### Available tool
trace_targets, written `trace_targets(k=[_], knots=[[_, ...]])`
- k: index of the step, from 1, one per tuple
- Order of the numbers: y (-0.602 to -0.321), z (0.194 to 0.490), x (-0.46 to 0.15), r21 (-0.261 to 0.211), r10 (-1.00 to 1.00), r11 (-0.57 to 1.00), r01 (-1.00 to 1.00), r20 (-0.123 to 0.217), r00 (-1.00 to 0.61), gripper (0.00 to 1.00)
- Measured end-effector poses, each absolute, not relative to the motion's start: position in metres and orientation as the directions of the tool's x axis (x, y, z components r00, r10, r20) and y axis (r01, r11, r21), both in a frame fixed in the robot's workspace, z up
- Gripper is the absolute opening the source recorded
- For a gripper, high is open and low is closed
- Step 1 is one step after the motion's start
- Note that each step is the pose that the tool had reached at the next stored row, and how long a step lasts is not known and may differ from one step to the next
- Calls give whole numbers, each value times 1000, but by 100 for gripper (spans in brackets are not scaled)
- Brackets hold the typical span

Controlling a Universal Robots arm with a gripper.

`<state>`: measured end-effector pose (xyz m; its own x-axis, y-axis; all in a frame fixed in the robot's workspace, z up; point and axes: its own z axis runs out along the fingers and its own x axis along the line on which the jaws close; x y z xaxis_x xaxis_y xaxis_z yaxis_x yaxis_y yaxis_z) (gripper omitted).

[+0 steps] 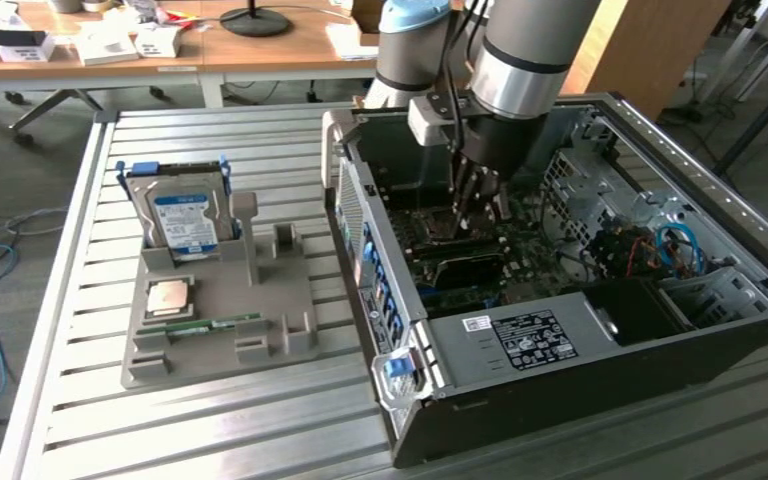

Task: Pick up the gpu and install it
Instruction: 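Press down on the gpu until it lock into place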

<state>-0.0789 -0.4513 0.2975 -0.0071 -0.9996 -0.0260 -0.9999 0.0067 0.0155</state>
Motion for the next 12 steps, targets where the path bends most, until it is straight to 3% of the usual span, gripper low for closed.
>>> trace_targets(k=[12], knots=[[-451, 309, -79, 16, -1000, 7, -1000, -26, -7, 11]])
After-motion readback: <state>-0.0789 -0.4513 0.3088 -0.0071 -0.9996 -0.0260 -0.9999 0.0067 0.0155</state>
